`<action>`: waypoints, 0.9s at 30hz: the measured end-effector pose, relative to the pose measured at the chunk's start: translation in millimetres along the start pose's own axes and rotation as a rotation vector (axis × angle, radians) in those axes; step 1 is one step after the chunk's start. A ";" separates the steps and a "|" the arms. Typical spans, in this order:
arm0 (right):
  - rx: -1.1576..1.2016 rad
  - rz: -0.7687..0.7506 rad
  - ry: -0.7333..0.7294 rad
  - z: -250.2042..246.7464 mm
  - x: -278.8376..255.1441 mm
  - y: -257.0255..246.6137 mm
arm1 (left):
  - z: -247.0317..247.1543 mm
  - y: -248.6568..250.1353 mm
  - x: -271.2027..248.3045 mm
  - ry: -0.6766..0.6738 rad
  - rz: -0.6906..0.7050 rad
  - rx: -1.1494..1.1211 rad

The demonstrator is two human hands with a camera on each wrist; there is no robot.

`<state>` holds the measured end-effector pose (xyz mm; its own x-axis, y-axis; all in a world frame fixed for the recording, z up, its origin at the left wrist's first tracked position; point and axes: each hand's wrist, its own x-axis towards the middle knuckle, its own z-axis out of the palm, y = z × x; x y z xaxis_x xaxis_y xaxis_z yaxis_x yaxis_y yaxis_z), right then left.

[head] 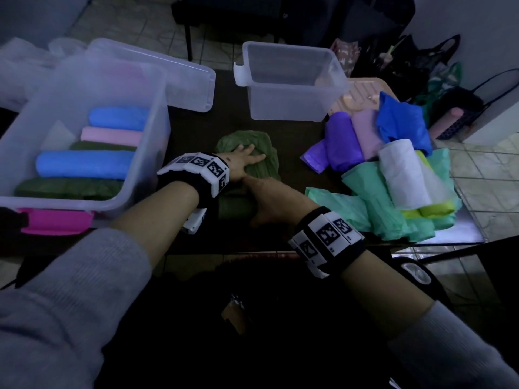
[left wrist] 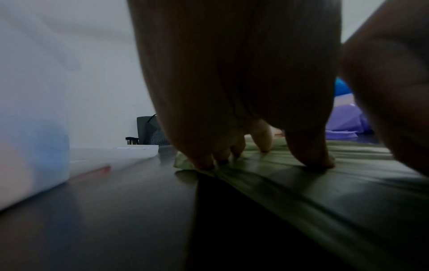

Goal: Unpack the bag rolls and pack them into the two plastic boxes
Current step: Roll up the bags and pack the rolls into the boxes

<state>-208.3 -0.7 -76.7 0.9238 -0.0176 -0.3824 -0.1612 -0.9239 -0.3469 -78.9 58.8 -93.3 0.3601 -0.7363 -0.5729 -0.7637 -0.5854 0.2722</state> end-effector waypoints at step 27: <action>0.169 0.065 -0.064 -14.7 15.1 26.7 | 2.9 14.3 -83.2 0.197 -0.075 -0.225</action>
<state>-193.6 -31.2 -79.2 0.8864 -0.0453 -0.4607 -0.2806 -0.8441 -0.4570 -121.3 112.7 -44.0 0.5244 -0.7272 -0.4428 -0.6010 -0.6846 0.4124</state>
